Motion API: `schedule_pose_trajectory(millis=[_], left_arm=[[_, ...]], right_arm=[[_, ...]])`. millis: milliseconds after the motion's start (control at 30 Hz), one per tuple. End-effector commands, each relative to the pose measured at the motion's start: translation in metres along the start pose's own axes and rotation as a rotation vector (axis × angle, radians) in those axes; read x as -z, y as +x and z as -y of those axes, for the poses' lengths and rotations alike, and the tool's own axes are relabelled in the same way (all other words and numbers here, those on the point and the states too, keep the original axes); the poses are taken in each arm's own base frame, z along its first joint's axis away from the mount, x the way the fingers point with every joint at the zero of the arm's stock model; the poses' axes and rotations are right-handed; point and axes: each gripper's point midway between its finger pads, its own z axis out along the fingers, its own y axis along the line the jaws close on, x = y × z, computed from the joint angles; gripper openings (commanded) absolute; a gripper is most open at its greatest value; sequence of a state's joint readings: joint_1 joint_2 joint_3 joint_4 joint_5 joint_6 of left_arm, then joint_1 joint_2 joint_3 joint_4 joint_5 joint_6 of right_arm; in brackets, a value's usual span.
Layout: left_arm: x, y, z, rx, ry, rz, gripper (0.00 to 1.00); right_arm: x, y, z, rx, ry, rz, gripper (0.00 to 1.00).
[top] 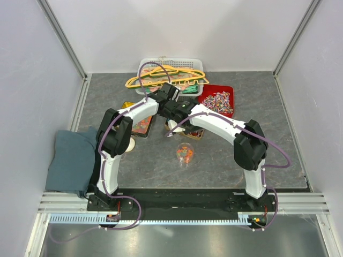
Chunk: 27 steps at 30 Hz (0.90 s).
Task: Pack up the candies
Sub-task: Scoop the fake candies from the storage box.
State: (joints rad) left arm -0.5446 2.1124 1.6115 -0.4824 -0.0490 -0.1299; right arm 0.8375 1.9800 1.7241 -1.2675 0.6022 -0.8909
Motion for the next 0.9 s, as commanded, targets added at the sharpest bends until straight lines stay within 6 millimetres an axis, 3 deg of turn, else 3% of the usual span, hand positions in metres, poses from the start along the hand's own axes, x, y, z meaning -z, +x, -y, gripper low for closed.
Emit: schedule_pose_trajectory(millis=[0, 267, 400, 700, 867], left_arm=[[0.029, -0.043, 0.008, 0.047, 0.047, 0.145, 0.02], [0.032, -0.043, 0.006, 0.046, 0.041, 0.149, 0.02], [0.03, -0.041, 0.005, 0.051, 0.039, 0.144, 0.02], [0.031, -0.041, 0.001, 0.062, 0.012, 0.148, 0.02], [0.033, -0.041, 0.0, 0.063, 0.004, 0.149, 0.02]], right_arm=[[-0.005, -0.024, 0.002, -0.037, -0.026, 0.122, 0.0], [-0.017, -0.038, -0.004, -0.145, -0.075, 0.234, 0.0], [-0.029, -0.039, -0.006, -0.176, -0.053, 0.207, 0.0], [-0.027, -0.061, 0.015, -0.249, 0.025, 0.198, 0.0], [-0.027, -0.076, 0.012, -0.258, 0.035, 0.222, 0.0]])
